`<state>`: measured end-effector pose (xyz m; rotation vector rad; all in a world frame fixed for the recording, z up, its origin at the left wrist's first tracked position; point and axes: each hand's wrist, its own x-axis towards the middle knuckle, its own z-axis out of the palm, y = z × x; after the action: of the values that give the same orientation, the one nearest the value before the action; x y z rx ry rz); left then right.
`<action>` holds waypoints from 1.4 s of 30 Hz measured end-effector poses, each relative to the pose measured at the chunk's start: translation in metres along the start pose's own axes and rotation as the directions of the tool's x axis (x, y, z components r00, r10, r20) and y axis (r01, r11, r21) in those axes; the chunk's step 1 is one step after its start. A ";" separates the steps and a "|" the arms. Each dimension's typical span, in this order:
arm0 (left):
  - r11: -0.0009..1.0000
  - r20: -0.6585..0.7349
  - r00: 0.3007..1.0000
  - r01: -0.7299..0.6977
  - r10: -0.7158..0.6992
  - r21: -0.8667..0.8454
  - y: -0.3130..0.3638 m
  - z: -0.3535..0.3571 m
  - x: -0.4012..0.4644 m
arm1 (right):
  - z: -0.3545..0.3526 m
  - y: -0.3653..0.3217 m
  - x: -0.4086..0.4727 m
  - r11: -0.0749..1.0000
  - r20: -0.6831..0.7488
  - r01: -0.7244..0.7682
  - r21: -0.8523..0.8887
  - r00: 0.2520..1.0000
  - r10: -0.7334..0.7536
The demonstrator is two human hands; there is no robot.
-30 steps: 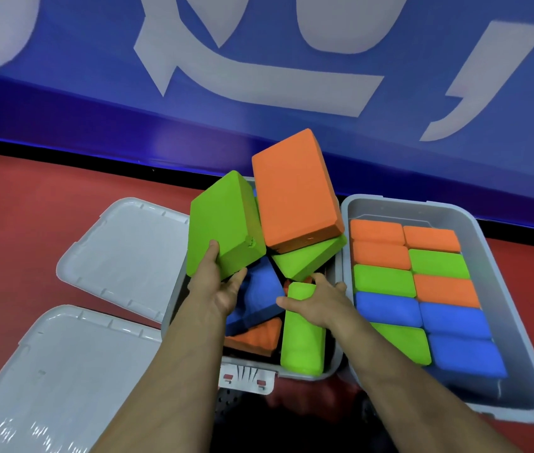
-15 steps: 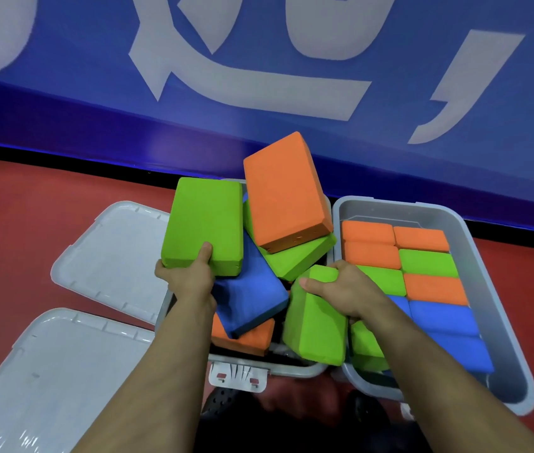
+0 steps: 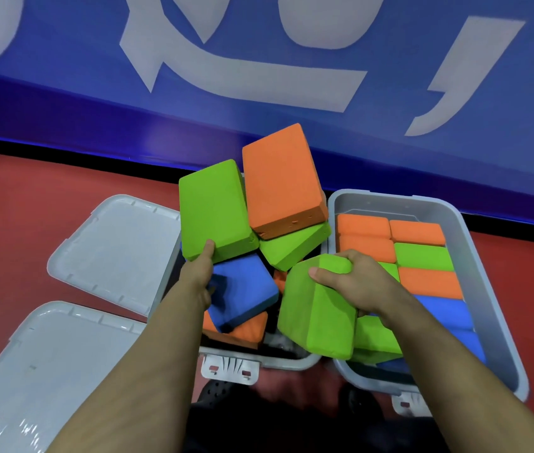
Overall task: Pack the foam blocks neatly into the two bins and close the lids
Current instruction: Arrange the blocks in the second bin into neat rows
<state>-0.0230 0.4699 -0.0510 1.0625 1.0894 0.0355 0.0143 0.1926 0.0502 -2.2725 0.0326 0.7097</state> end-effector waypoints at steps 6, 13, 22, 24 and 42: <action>0.995 -0.093 0.995 0.044 -0.035 0.090 -0.021 -0.023 0.021 | -0.023 -0.003 -0.020 0.996 -0.027 0.034 0.079 0.999 -0.032; 0.934 -0.017 0.980 0.195 -0.200 0.300 -0.049 -0.025 -0.019 | -0.049 -0.004 -0.041 0.996 -0.238 0.079 -0.031 0.968 -0.084; 0.919 0.013 0.938 0.335 -0.346 0.207 -0.059 -0.025 -0.015 | -0.049 -0.013 -0.048 0.994 -0.194 0.093 0.065 0.978 -0.079; 0.923 0.019 0.938 0.336 -0.345 0.186 -0.055 -0.024 -0.019 | -0.044 -0.014 -0.049 0.994 -0.148 0.087 0.072 0.986 -0.076; 0.971 0.000 0.978 0.209 -0.210 0.115 -0.065 -0.021 -0.010 | -0.002 -0.014 -0.030 0.995 0.012 -0.010 -0.096 1.000 0.011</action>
<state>-0.0729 0.4444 -0.0907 1.0428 1.1989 -0.2041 -0.0066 0.1961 0.0752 -2.3607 0.0045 0.7455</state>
